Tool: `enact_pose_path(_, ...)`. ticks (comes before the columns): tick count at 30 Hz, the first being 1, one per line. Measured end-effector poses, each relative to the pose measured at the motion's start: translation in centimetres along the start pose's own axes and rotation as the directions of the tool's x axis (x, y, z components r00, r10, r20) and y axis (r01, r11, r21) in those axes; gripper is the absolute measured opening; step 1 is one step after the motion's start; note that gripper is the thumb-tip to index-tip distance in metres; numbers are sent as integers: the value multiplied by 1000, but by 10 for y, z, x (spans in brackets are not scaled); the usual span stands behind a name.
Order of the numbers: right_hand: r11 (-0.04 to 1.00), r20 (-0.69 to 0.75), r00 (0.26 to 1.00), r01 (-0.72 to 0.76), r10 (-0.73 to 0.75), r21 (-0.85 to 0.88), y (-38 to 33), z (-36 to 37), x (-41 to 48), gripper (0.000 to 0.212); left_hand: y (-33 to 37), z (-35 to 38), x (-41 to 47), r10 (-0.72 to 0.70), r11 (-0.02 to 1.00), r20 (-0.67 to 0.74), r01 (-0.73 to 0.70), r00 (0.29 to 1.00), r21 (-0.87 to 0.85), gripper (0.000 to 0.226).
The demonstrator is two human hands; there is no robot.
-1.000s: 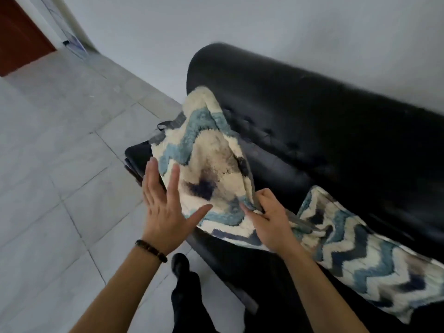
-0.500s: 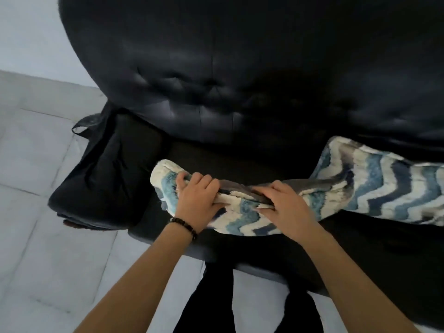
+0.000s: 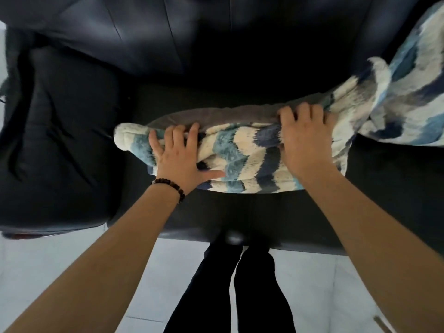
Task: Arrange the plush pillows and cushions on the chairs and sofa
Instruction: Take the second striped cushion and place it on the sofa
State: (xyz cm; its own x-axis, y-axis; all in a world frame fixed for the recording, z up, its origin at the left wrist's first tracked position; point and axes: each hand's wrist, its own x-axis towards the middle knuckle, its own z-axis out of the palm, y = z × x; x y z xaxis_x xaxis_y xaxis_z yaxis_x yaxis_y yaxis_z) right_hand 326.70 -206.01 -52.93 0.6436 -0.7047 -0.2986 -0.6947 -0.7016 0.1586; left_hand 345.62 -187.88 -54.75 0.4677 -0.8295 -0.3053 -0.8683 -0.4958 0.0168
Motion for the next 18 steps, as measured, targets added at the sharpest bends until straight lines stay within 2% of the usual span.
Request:
enact_pose_path(3,993,-27,994,109,-108,49,14,-12,5,77,-22,-20,2,43,998,-161,-49,986,-38,91)
enact_pose_path(5,973,59,980,179,-189,144,34,-33,6,83,-37,-34,5,46,996,-225,-62,973,-63,75)
enact_pose_path(7,935,158,965,150,-209,321,49,-53,6,75,-46,-41,9,58,996,-260,-73,964,-51,65)
enact_pose_path(8,930,170,965,133,-201,343,51,-58,7,67,-47,-43,12,68,996,-276,-83,959,-40,64)
enact_pose_path(10,955,37,989,130,-145,266,43,-60,8,56,-45,-53,18,57,995,-316,-80,947,-61,61)
enact_pose_path(12,971,-162,984,109,-76,213,33,-61,7,42,-45,-75,24,13,993,-384,-55,923,-100,59)
enact_pose_path(15,961,-451,892,91,37,260,26,-76,1,24,-59,-104,28,19,997,-602,-64,798,-53,56)
enact_pose_path(17,962,-530,848,130,17,240,22,-82,0,26,-74,-117,33,65,995,-696,-101,715,-11,56)
enact_pose_path(18,962,-543,840,152,-4,229,17,-84,2,29,-83,-120,36,87,994,-703,-113,706,10,57)
